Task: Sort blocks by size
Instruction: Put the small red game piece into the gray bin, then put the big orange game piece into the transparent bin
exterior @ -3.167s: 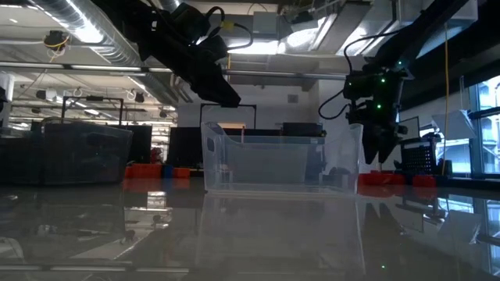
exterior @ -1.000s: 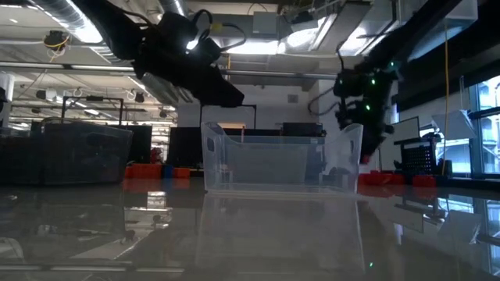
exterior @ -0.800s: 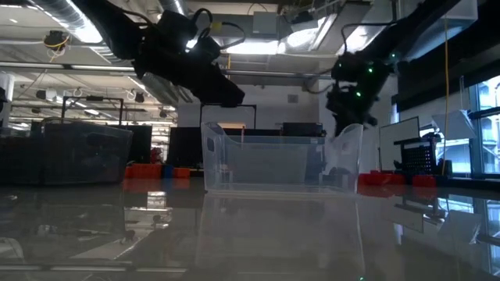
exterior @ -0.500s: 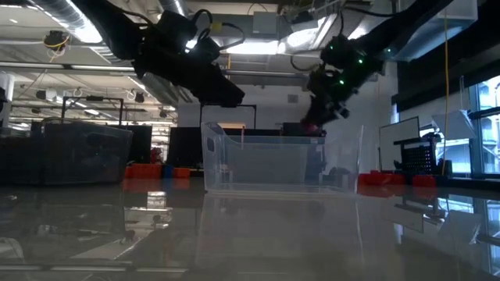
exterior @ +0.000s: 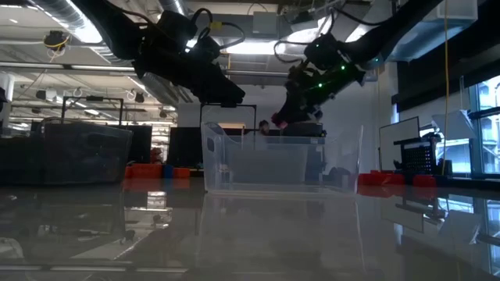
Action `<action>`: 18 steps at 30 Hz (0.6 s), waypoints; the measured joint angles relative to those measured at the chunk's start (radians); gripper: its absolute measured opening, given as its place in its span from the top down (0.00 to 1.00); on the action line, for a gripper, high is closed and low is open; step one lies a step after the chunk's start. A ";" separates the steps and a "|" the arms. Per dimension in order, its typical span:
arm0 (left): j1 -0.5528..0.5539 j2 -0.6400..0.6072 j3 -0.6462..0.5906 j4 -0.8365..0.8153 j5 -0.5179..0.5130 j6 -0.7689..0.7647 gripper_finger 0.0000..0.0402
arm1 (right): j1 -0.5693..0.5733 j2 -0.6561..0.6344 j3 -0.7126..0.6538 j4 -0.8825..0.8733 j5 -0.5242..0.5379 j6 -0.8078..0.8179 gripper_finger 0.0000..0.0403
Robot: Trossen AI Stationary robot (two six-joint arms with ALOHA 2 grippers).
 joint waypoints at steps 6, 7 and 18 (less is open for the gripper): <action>0.000 0.000 0.000 0.000 0.000 -0.001 0.45 | 0.000 0.014 0.000 0.019 0.038 0.002 0.59; 0.000 0.000 0.000 -0.001 0.000 -0.001 0.45 | 0.000 0.014 0.000 0.026 0.042 0.002 0.57; 0.000 0.000 0.000 -0.001 0.000 -0.029 0.45 | 0.000 0.006 -0.001 0.008 0.041 0.025 0.32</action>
